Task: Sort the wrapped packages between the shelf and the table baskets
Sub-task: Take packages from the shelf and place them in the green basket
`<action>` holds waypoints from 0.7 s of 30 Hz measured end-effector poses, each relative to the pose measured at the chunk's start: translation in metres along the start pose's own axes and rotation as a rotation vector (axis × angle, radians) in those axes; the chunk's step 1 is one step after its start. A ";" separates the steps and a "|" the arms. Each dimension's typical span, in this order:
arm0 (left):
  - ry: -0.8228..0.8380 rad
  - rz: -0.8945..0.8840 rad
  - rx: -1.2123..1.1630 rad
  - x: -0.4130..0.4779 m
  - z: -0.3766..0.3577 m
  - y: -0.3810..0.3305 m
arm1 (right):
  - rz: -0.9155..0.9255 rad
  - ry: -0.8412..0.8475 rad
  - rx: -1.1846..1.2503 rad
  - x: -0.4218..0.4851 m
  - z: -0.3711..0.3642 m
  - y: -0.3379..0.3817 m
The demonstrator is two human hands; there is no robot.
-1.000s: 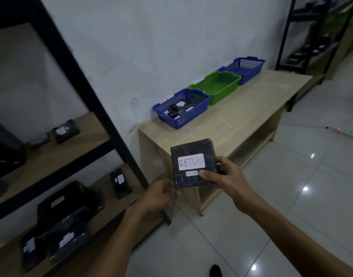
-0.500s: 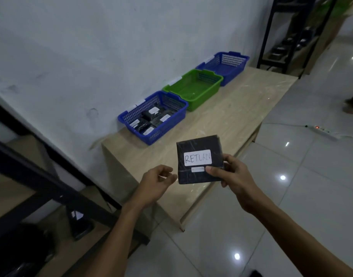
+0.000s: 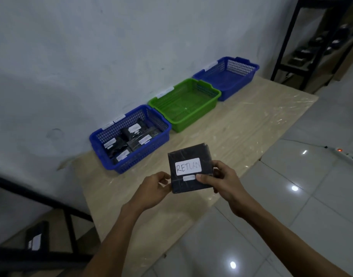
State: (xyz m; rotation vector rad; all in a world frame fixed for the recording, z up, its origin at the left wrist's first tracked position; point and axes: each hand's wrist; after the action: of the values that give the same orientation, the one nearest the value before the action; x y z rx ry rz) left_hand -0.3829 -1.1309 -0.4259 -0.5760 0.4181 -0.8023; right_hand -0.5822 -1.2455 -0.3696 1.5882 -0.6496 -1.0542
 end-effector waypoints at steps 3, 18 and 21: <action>0.022 0.045 0.024 0.029 -0.010 -0.011 | -0.024 0.001 -0.017 0.044 0.009 0.008; -0.075 0.047 0.198 0.234 -0.004 -0.042 | -0.060 0.103 -0.083 0.261 -0.007 0.054; -0.077 0.088 0.195 0.261 -0.003 -0.046 | -0.078 0.149 -0.106 0.302 -0.008 0.059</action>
State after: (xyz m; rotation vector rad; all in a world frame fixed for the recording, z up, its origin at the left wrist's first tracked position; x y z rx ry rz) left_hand -0.2457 -1.3581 -0.4340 -0.4032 0.2886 -0.7246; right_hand -0.4298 -1.5108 -0.4029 1.5925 -0.4272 -0.9993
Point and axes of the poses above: each hand's wrist, its own x-axis towards the middle knuckle, its own z-axis out of the back of the hand, y = z × x, and after that the axes turned 12 degrees about -y, right-handed
